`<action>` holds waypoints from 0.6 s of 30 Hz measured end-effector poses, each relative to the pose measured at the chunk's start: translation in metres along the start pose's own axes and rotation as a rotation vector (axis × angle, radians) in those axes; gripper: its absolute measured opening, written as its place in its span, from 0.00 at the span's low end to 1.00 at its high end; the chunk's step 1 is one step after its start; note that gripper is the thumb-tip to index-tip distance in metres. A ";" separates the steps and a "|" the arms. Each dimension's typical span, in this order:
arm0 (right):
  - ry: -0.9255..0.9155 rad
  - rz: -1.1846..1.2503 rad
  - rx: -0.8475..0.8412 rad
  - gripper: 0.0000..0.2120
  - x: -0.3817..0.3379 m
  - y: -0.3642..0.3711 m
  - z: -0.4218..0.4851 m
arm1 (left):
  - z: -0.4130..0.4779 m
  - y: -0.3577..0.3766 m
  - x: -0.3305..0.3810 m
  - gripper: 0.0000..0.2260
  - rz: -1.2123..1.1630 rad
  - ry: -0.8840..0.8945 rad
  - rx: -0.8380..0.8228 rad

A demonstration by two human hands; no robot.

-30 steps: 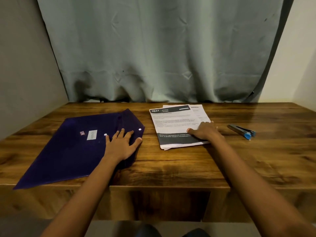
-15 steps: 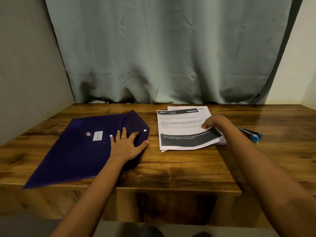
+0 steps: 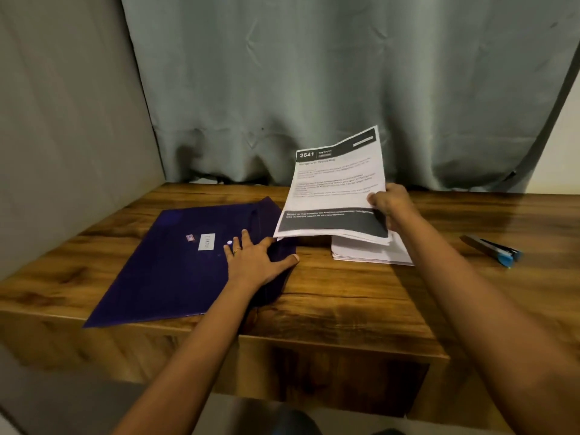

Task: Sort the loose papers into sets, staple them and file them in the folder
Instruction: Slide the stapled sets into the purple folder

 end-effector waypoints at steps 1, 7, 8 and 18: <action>-0.024 -0.020 0.020 0.15 0.001 0.009 -0.004 | -0.001 -0.001 0.000 0.38 -0.031 -0.005 0.017; -0.168 -0.153 0.054 0.16 0.001 0.037 -0.023 | -0.002 -0.016 -0.013 0.34 -0.417 -0.071 0.063; -0.180 -0.171 0.047 0.16 0.001 0.039 -0.025 | -0.001 -0.019 -0.016 0.33 -0.438 -0.080 0.066; -0.254 -0.238 0.007 0.17 0.003 0.043 -0.028 | 0.002 -0.032 -0.021 0.18 -0.214 -0.223 0.139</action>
Point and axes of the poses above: each hand's wrist, its own z-axis towards the middle knuckle, its own y-axis out of the palm, x = y × z, the point moved 3 cm from there along z, towards the middle knuckle, and after that the axes turned 4 degrees about -x, right-handed, at the moved point
